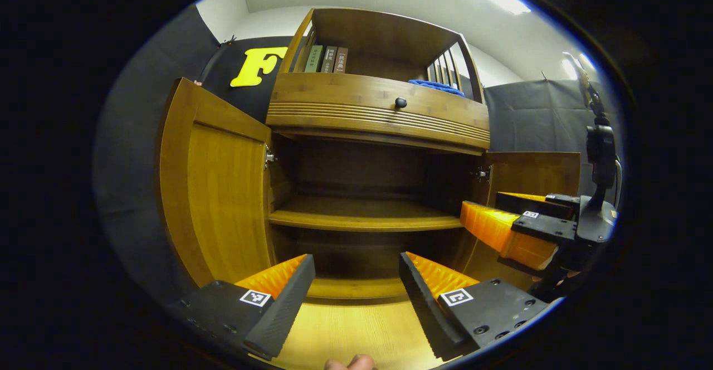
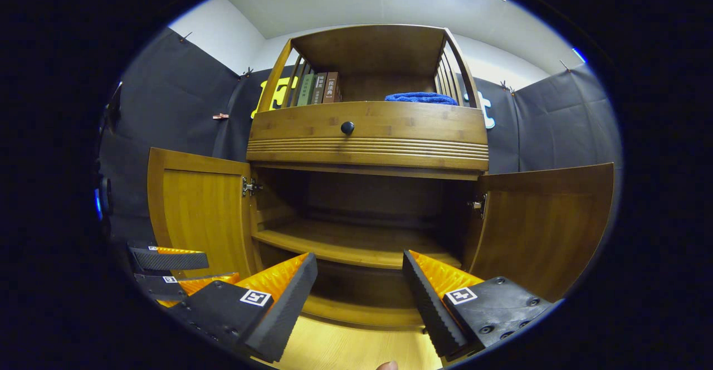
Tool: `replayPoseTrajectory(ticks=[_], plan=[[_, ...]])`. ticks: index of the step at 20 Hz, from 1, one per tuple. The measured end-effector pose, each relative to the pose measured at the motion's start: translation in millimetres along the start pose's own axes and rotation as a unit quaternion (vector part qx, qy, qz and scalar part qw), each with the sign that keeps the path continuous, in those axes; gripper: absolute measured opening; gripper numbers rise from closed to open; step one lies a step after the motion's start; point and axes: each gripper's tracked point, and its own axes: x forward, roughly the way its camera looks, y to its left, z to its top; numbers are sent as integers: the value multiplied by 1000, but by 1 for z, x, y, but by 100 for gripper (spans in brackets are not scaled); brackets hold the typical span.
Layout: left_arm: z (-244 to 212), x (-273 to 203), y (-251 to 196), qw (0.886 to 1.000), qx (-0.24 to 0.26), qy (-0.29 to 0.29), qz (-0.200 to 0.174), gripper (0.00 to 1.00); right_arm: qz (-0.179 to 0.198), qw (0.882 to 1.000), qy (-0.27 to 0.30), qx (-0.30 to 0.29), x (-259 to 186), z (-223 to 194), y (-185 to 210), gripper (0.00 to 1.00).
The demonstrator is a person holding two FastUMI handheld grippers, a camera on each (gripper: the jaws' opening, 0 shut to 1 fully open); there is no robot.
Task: Open the right door of the double-door shoe cabinet with the right hand, and open the left door with the left hand.
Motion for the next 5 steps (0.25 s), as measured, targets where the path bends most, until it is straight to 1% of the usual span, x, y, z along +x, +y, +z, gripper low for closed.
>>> replayPoseTrajectory(ticks=[3, 5], plan=[[2, -1, 3, 1000, 6, -5, 2, 94, -3, 1000, -1, -1, 1, 0, 1, 96], [2, -2, 5, 1000, 7, -5, 0, 95, -5, 1000, 0, -4, 1, -1, 1, 96]])
